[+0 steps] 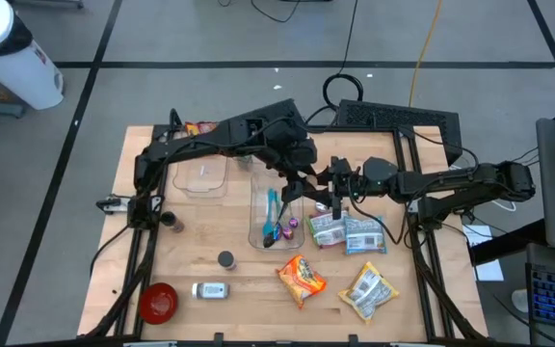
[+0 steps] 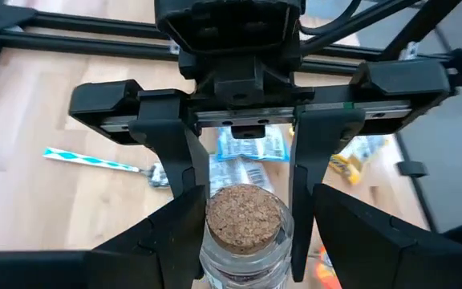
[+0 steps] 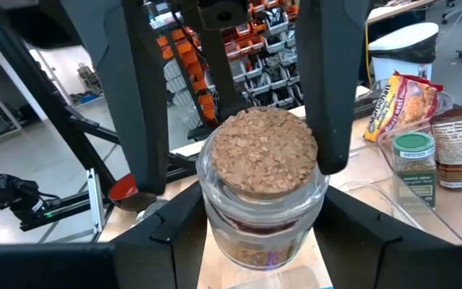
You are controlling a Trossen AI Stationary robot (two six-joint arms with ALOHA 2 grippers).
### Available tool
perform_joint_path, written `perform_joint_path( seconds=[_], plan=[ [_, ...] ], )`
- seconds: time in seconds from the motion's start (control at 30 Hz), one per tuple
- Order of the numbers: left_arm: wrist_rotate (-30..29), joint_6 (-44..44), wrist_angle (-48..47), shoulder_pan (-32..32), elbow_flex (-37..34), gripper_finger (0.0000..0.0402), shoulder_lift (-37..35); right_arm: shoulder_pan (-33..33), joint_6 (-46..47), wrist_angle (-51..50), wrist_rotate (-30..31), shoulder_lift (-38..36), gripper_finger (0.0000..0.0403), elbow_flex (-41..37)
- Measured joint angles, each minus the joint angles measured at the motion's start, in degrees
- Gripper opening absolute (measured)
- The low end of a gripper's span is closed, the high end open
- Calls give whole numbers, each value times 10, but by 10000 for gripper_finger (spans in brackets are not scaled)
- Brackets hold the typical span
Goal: Pick & Place Food Item
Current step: Put the brown seasoning bottle into the top right transparent bin
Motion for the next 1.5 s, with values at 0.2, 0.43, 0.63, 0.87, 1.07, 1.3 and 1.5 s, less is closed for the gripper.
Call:
perform_joint_path(
  seconds=[0.2,0.43,0.63,0.87,1.07,1.3,1.5],
  plan=[
    [-32,-3,-14,1,0,239,0,0,-3,3,2,0,182,0],
    [-34,-13,-15,5,0,239,0,0,-7,3,4,0,182,0],
    [-26,-13,-14,6,0,239,0,0,-7,3,0,0,182,0],
    [-23,-14,-12,6,0,200,0,0,-7,3,0,0,182,0],
    [-23,-14,-2,6,-1,175,0,0,-7,3,0,-1,182,0],
    [-10,-4,6,7,-1,175,0,0,-7,3,1,-1,184,0],
    [-4,1,26,7,-1,175,0,0,-4,7,-3,-1,228,0]
  ],
)
